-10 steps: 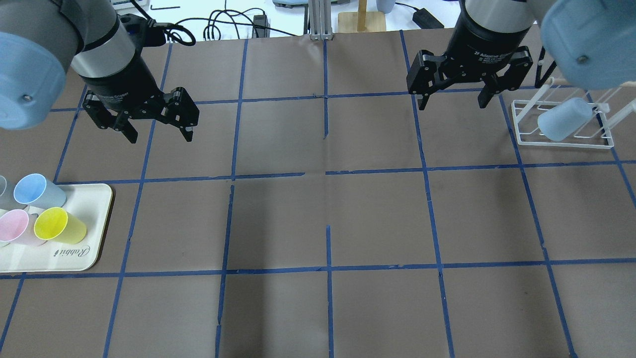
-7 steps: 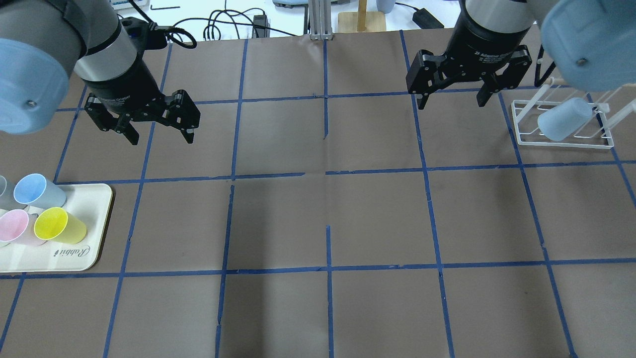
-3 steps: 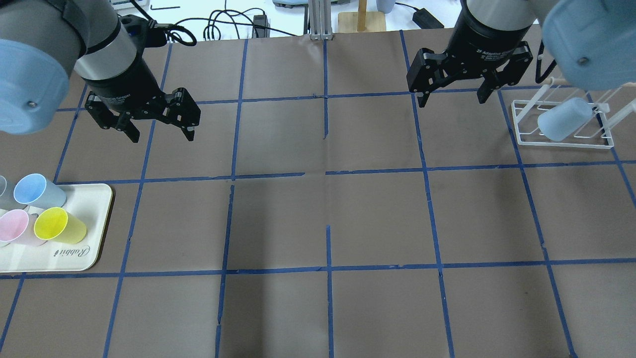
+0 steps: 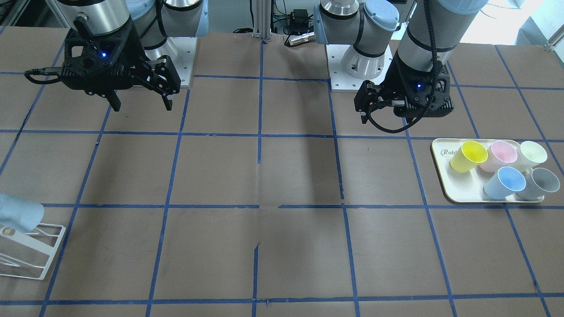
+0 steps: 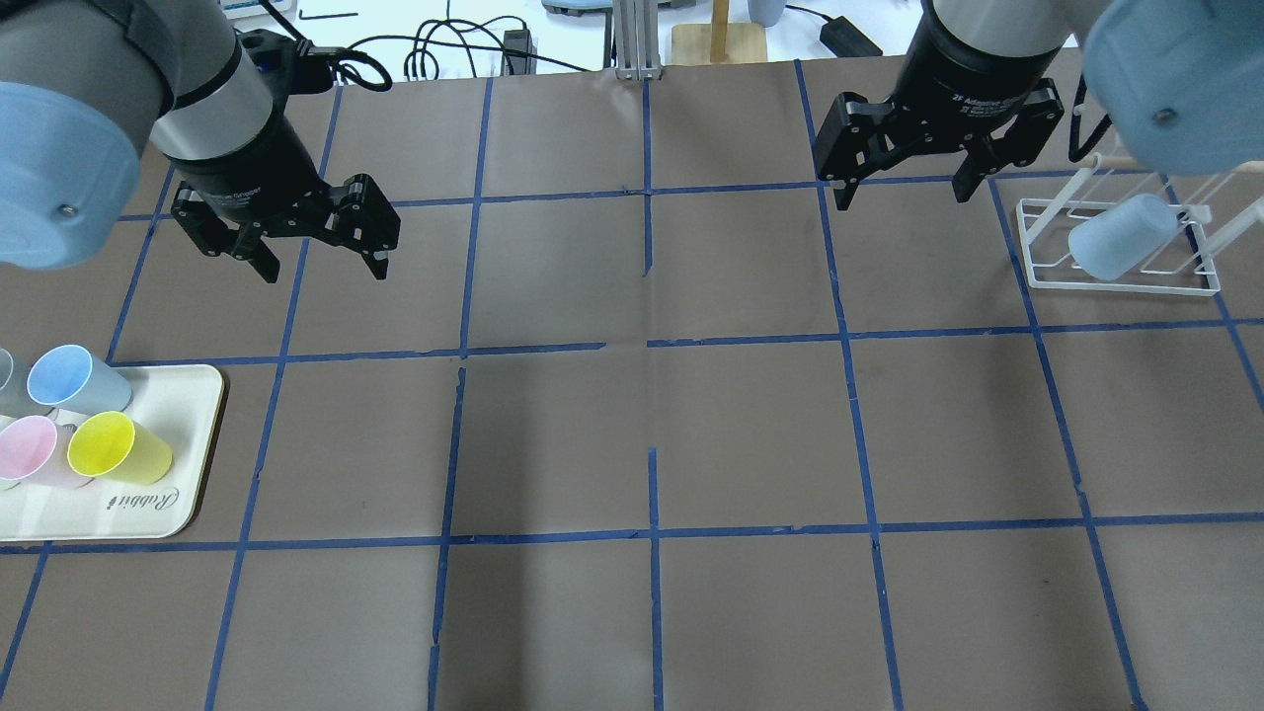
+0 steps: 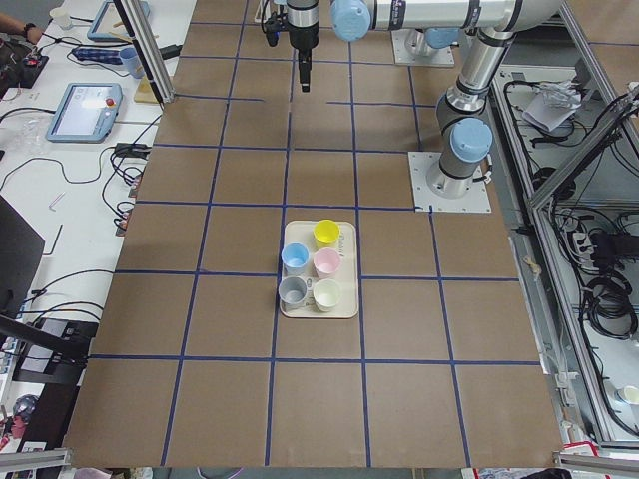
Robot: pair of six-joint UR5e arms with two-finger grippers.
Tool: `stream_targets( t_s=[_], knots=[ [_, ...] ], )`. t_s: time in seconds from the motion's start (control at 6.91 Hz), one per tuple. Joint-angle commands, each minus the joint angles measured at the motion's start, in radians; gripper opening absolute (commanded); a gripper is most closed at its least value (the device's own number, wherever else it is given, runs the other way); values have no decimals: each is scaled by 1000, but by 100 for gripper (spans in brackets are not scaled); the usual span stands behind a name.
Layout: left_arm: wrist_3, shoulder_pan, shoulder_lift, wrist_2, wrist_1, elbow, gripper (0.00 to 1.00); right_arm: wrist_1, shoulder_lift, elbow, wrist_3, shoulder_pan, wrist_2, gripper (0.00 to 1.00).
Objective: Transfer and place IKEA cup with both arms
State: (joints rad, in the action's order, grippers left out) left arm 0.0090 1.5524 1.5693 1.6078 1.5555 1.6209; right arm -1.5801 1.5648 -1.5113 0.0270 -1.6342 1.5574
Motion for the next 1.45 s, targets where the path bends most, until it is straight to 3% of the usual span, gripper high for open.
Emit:
stream_targets(
  t_s=[0.0, 0.14, 0.72, 1.16, 1.3],
  knots=[
    [0, 0, 0, 0, -12, 0, 100, 0, 0, 2, -9, 8, 0, 100],
    [0, 0, 0, 0, -12, 0, 100, -6, -3, 2, -86, 17, 0, 100],
    [0, 0, 0, 0, -12, 0, 100, -23, -5, -9, -835, 189, 0, 100],
    [0, 0, -2, 1, -12, 2, 100, -20, -31, -27, -1320, 415, -19, 100],
    [0, 0, -2, 1, -12, 1, 100, -47, -66, -32, -1381, 465, -19, 100]
  ],
)
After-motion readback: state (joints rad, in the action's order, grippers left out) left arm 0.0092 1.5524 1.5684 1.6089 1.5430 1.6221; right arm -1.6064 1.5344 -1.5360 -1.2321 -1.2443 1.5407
